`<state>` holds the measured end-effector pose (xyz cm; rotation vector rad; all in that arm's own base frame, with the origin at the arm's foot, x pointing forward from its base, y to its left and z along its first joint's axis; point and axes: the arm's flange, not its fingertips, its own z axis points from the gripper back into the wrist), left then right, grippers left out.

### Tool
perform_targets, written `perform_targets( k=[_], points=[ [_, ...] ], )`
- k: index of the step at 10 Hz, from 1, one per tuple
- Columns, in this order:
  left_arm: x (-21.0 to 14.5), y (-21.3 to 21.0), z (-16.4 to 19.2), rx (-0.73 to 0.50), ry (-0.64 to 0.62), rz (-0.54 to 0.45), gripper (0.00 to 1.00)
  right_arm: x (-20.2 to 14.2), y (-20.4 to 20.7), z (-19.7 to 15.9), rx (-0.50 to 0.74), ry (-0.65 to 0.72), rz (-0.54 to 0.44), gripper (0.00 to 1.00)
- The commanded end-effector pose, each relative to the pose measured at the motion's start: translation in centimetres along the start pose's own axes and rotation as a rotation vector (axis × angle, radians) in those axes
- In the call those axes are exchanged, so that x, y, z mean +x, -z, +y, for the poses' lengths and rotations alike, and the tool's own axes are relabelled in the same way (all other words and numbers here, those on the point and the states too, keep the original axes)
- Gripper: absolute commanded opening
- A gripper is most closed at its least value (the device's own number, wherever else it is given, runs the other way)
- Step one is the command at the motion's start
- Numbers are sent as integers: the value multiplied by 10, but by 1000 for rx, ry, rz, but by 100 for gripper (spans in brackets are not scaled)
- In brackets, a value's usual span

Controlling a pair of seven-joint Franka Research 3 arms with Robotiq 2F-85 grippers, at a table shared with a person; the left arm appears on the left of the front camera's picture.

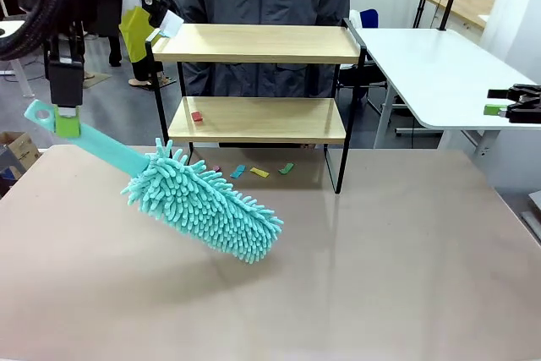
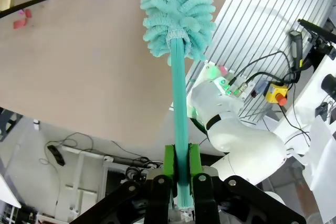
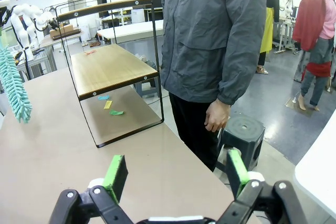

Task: Clean the shelf.
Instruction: Clean the specific section of the Shelf indicated by the human with the Duster.

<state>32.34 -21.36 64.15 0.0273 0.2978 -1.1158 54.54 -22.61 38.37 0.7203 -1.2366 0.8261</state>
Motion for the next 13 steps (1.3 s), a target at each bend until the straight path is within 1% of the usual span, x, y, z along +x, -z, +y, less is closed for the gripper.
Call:
perform_targets(
  k=[1,13],
  points=[
    [-4,-3,0,-3,14,2,13,4,2,1,2,-6,-2,100],
    [-4,-3,0,-3,14,2,13,4,2,1,2,-6,-2,100]
  ],
)
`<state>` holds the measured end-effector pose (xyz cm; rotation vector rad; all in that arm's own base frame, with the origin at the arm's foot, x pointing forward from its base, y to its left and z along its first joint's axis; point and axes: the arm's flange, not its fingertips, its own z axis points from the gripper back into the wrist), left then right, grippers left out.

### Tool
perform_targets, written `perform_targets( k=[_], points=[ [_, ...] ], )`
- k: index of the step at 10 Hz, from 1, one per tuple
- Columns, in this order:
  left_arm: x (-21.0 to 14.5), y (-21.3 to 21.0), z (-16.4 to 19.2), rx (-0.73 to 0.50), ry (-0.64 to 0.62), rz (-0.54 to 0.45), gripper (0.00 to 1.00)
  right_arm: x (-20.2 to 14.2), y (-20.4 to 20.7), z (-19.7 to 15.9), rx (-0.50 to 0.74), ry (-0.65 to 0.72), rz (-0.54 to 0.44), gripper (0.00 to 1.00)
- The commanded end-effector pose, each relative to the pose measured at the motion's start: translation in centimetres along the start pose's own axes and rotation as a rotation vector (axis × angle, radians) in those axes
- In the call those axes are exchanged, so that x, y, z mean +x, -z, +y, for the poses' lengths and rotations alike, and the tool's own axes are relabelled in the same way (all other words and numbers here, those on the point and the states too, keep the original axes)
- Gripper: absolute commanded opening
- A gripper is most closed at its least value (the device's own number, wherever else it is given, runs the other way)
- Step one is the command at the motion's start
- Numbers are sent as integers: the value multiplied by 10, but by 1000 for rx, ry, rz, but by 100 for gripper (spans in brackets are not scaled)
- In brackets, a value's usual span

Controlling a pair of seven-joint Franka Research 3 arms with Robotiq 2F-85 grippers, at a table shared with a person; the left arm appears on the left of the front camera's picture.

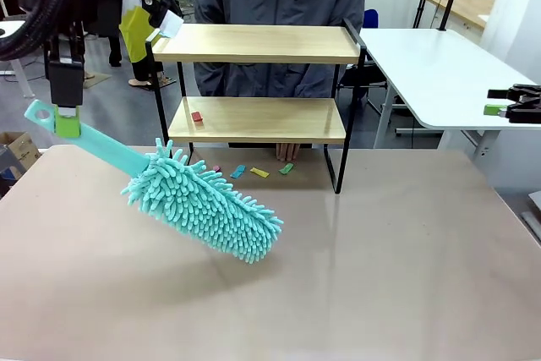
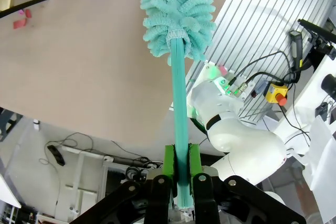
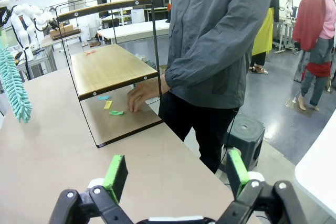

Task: Clean the shelf.
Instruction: Clean the specific section of the Shelf indicated by the human with the Duster.

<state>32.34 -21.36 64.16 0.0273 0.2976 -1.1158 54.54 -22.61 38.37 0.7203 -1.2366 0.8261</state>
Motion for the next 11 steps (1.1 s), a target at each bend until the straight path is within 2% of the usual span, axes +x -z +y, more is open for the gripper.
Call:
perform_targets(
  k=[1,11],
  points=[
    [-4,-3,0,-3,14,2,13,4,2,1,2,-6,-2,100],
    [-4,-3,0,-3,14,2,13,4,2,1,2,-6,-2,100]
  ],
)
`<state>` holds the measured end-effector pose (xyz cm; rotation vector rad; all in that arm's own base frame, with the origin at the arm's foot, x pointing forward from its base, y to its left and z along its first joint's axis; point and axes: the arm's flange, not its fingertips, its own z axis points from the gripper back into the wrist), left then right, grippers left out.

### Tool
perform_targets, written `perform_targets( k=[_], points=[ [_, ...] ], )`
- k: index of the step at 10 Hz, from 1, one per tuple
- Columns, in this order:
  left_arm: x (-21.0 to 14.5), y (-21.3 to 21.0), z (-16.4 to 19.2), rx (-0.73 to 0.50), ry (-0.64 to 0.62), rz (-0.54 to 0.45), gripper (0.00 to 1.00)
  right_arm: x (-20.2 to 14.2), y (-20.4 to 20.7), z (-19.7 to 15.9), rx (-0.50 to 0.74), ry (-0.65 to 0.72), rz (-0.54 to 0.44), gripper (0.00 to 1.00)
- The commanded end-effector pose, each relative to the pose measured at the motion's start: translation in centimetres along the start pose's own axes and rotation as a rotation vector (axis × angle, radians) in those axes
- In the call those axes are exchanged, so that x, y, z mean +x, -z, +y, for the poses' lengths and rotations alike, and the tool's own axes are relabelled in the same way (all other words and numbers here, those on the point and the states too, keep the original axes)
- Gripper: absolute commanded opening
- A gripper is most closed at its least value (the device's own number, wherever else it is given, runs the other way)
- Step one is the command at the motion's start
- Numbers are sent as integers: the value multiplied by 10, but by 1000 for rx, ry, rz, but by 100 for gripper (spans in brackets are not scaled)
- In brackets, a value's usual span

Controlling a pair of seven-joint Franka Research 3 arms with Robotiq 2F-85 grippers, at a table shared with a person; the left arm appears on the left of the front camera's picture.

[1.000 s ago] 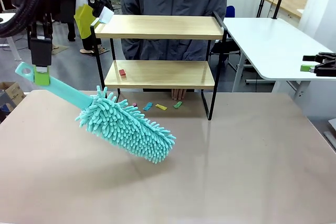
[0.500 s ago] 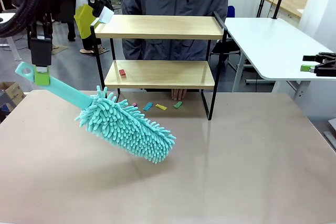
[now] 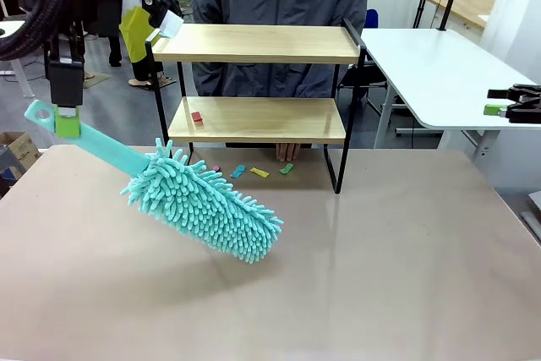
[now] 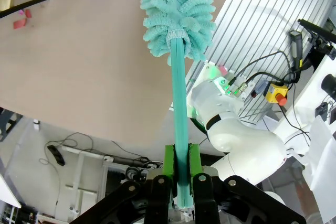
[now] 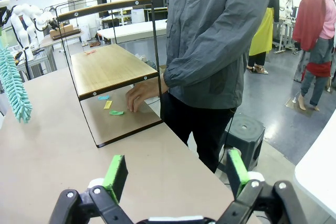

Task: Clean the shelf.
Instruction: Clean the specific section of the Shelf indicated by the human with the Duster.

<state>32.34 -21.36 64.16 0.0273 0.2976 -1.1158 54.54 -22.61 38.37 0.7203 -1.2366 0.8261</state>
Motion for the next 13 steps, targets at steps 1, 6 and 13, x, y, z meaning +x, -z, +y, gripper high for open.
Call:
perform_targets(
  k=[1,6,13],
  points=[
    [0,0,0,0,0,0,13,4,2,1,2,-6,-2,100],
    [71,22,-35,-83,-331,-266,13,4,2,1,2,-6,-2,100],
    [183,55,-69,-46,-742,-396,13,4,2,1,2,-6,-2,100]
  ],
)
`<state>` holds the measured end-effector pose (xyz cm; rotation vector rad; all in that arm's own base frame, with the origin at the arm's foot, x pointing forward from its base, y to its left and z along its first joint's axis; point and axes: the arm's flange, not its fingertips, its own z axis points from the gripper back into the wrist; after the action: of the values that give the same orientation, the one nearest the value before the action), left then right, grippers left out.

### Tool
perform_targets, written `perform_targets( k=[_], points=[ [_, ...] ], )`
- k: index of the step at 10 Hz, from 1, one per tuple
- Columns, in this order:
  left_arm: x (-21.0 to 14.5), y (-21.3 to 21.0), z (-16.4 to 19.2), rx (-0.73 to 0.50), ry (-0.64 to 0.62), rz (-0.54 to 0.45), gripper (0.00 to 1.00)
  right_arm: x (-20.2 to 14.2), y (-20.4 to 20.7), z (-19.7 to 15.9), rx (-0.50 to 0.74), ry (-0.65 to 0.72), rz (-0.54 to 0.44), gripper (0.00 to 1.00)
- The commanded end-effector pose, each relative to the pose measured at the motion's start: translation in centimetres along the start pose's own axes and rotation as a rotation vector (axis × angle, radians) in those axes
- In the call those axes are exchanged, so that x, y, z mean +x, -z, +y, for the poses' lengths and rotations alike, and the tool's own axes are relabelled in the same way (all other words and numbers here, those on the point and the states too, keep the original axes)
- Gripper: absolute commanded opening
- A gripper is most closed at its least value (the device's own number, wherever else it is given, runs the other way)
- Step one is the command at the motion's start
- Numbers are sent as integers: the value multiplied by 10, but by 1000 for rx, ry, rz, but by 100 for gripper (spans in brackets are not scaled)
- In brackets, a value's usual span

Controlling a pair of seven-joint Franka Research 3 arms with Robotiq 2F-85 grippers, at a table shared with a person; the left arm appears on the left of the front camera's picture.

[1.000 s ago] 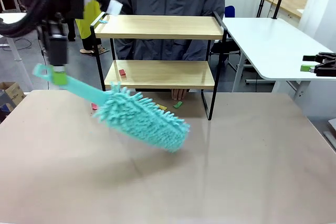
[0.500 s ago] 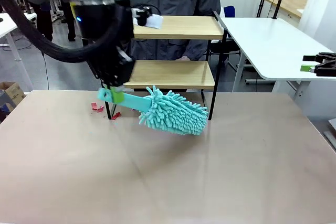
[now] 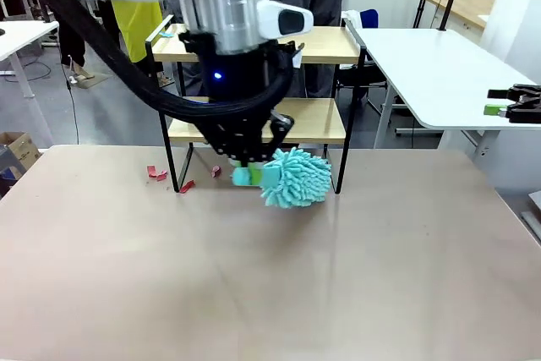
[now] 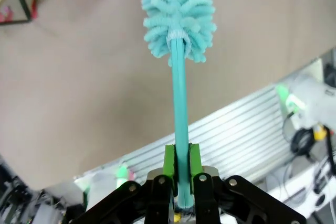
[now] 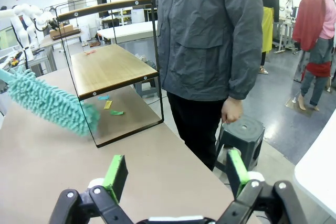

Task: Clean the shelf.
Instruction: Clean the specific section of the Shelf indicated by the human with the Duster.

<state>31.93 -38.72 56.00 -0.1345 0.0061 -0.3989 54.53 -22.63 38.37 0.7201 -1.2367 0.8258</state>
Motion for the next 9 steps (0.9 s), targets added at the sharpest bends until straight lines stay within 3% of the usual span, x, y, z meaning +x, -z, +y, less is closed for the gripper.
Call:
perform_targets(
  k=[1,6,9],
  points=[
    [18,21,-12,18,-41,-85,13,4,2,1,3,-6,-2,100],
    [36,74,-33,44,-174,-275,13,4,2,1,3,-6,-2,100],
    [39,65,-30,24,-128,-223,13,4,2,1,3,-6,-2,100]
  ],
)
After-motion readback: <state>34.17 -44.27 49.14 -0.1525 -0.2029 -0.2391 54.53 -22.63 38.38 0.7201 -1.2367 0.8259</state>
